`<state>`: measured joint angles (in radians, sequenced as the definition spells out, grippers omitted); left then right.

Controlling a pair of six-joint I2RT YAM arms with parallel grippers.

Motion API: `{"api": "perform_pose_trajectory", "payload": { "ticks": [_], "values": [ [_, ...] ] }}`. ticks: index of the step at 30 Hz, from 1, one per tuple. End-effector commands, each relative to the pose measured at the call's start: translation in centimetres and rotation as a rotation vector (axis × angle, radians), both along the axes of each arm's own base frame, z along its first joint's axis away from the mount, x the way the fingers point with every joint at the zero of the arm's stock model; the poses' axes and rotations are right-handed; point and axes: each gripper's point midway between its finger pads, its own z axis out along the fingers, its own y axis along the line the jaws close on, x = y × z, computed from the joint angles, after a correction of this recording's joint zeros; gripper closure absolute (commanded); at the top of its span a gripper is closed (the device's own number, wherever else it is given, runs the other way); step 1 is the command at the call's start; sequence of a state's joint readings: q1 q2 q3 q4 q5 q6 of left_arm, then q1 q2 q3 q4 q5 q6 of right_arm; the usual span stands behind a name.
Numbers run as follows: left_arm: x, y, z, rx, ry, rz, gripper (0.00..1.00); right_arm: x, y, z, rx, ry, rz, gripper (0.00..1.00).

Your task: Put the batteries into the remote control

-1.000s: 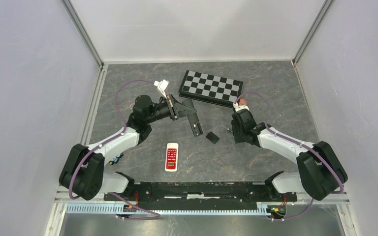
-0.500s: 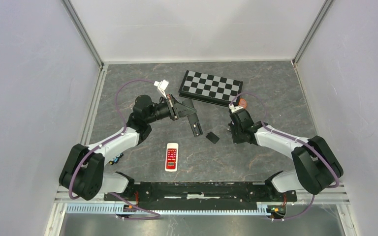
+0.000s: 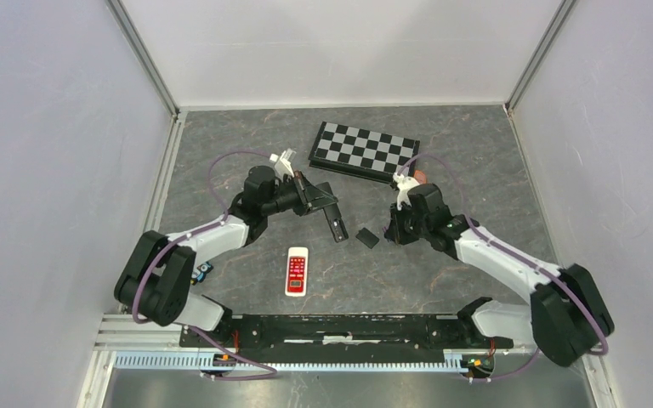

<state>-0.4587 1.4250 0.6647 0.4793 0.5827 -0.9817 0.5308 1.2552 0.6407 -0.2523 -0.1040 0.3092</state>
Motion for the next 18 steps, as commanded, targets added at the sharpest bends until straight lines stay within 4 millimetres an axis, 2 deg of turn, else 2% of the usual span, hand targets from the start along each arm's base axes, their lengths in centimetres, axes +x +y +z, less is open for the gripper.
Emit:
{"api": "perform_pose_trajectory", "payload": {
  "ticks": [1,4,7,13,18],
  "values": [
    [1.1,-0.6,-0.3,0.000,0.036,0.021,0.98,-0.6,5.4,7.4,0.303,-0.167,0.207,0.99],
    [1.1,-0.9,-0.4,-0.001,0.038,0.010,0.98,-1.6,7.1,10.2,0.411,-0.218,0.290,0.99],
    [0.9,-1.3,0.0,-0.013,0.034,0.001,0.98,-2.1,8.0,11.3,0.441,-0.220,0.307,0.98],
    [0.6,-1.7,1.2,-0.083,0.010,0.004,0.98,-2.4,9.6,11.9,0.393,-0.190,0.280,0.98],
    [0.3,-1.8,1.2,-0.096,0.006,0.003,0.98,-2.3,10.4,12.3,0.393,-0.193,0.265,0.97]
  ]
}}
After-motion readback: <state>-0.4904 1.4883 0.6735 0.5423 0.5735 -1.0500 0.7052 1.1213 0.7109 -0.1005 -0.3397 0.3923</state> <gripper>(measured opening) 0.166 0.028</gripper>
